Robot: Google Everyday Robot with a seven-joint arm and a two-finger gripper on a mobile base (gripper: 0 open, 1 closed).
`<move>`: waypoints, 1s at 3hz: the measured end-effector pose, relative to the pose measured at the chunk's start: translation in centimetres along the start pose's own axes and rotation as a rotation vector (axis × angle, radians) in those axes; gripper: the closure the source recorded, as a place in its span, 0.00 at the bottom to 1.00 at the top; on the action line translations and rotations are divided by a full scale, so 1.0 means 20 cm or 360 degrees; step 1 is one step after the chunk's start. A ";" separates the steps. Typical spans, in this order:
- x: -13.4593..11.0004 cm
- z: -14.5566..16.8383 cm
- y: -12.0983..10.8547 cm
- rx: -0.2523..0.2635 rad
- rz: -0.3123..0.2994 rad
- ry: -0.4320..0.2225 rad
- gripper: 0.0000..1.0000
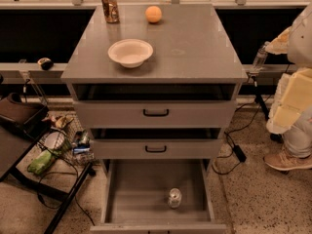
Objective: Pick 7up can from bottom drawer and place on counter
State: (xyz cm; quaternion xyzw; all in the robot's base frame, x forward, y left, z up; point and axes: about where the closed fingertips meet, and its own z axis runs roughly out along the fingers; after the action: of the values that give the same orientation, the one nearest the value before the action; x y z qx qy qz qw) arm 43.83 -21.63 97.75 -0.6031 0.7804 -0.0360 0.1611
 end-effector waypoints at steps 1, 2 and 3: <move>0.00 0.00 0.00 0.0000 0.0000 0.0000 0.00; 0.00 0.06 0.02 -0.0003 0.0029 -0.0036 0.00; -0.01 0.22 0.14 -0.0006 0.0134 -0.0115 0.00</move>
Offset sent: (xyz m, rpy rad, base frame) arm -0.0016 0.0051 -0.0338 0.0641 0.0157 -0.0251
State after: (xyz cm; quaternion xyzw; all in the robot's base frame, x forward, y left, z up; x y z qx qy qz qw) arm 42.55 -20.17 93.00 -0.5710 0.7988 -0.0059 0.1893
